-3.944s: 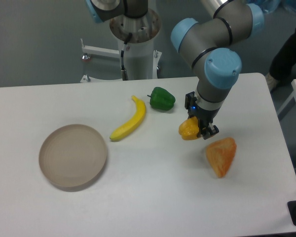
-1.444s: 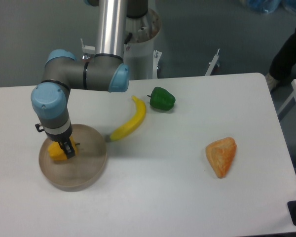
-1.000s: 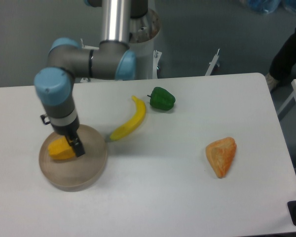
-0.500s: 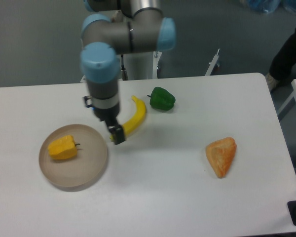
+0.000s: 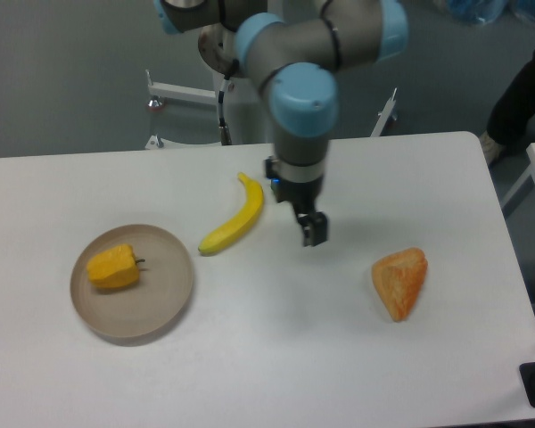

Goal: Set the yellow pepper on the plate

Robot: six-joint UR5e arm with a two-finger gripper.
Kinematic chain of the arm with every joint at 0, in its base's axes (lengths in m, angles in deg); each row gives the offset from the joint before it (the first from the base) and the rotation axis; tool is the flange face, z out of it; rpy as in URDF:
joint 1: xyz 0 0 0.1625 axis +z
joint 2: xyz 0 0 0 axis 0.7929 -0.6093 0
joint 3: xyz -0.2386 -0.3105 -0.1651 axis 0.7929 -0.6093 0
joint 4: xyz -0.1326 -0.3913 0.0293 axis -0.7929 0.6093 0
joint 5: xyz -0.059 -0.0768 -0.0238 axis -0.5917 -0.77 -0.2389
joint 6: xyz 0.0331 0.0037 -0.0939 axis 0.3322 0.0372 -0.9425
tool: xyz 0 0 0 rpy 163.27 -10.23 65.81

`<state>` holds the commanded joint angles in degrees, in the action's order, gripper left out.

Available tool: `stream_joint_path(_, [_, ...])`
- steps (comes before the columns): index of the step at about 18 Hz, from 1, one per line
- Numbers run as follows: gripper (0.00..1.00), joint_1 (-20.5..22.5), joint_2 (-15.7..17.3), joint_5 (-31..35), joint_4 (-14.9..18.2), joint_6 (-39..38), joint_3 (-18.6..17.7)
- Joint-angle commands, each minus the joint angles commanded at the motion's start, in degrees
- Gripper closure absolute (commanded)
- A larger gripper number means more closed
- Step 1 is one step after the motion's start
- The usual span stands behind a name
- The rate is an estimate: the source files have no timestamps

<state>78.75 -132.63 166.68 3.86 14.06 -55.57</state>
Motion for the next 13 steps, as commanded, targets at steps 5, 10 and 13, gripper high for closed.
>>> stream_joint_path(5, [0.0,2.6,-1.9,0.4,-0.3,3.5,0.4])
stream_joint_path(10, [0.0,3.3,-1.9,0.7,0.0,4.0,0.9])
stream_joint_path(13, [0.0,3.2,-1.9,0.6,-0.1,4.0,0.7])
